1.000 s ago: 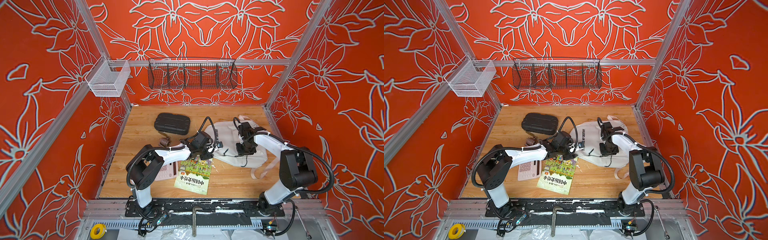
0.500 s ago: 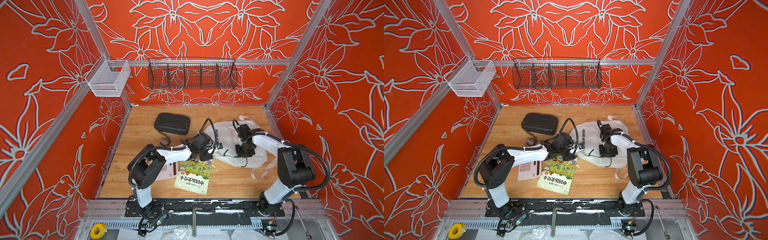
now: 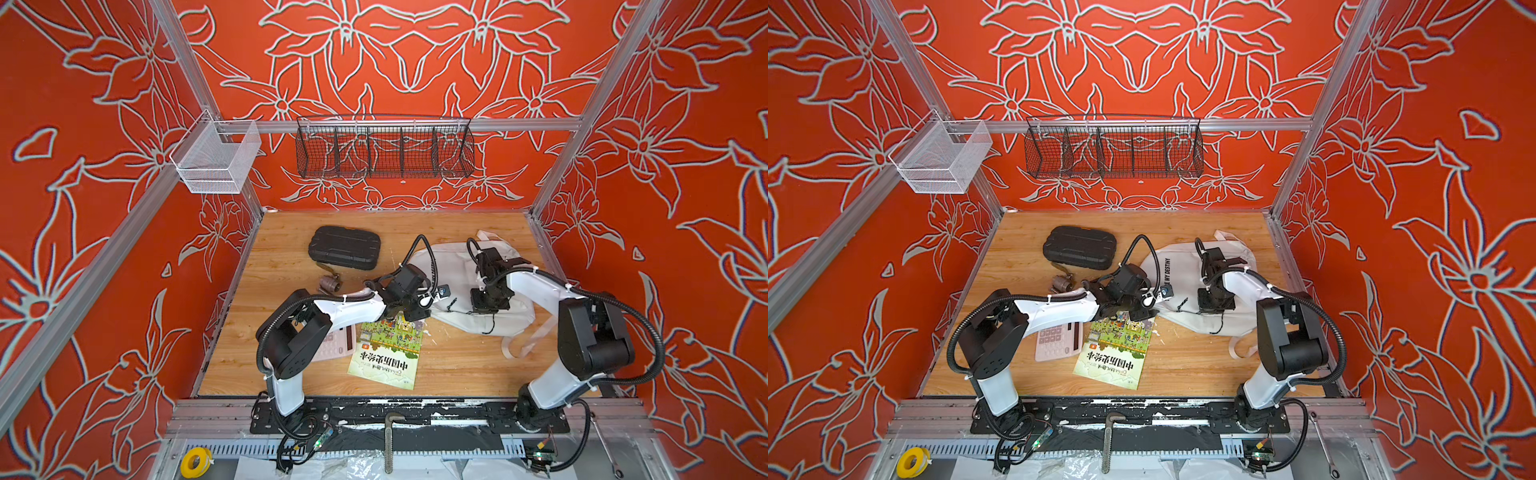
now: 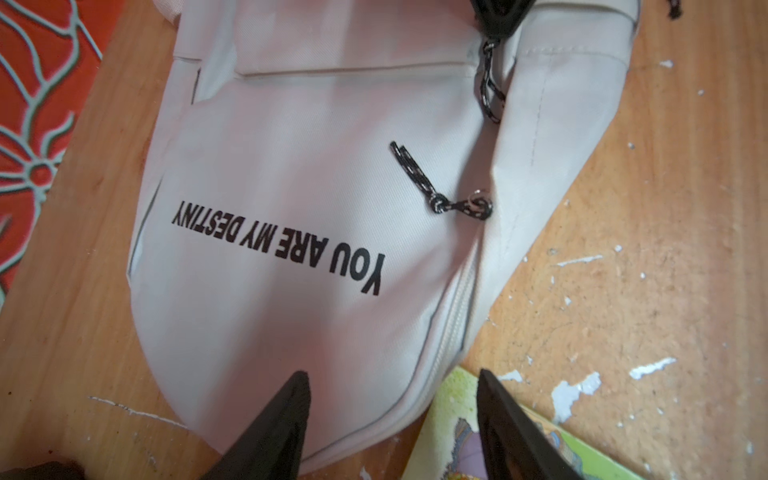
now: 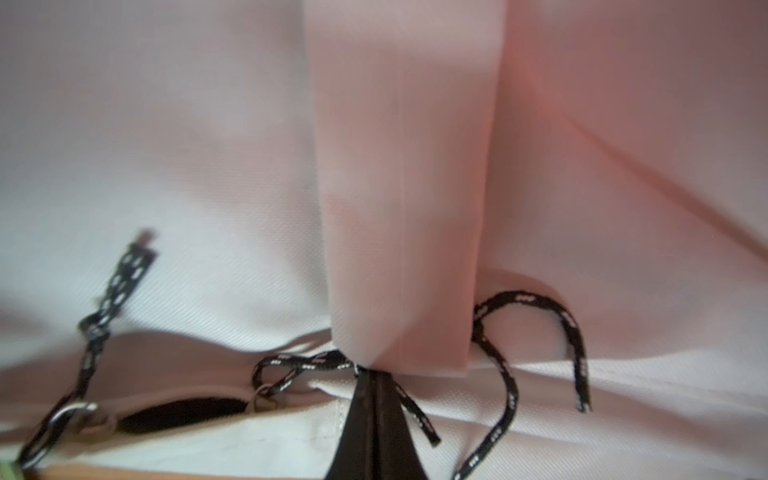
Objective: Pack the student bag
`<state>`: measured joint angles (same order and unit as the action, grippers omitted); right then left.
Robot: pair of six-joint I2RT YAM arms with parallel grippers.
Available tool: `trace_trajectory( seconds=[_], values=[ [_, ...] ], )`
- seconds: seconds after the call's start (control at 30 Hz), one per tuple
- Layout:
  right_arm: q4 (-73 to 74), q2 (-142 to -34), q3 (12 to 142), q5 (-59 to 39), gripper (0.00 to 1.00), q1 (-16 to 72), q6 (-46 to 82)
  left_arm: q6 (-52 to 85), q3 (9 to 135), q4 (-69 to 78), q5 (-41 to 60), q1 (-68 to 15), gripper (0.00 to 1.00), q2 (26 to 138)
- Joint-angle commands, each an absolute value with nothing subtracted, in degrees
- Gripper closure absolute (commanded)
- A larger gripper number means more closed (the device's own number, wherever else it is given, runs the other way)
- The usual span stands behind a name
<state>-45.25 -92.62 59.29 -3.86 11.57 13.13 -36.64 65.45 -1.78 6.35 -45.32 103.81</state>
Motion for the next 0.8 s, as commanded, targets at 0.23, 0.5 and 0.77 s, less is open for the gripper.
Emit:
trace_trajectory(
  seconds=[0.23, 0.5, 0.77],
  values=[
    [-47.6, -80.7, 63.8, -15.8, 1.0, 12.4, 14.0, -30.0, 67.9, 6.3, 13.1, -45.6, 0.29, 101.6],
    [-48.1, -78.1, 68.7, -20.8, 1.0, 14.7, 13.0, -21.1, 66.9, 13.8, 20.9, -45.6, 0.26, 101.8],
    [-46.7, -77.3, 70.1, -24.3, 1.0, 15.3, 12.4, -14.8, 67.2, 18.2, 25.3, -45.6, 0.29, 104.3]
  ],
)
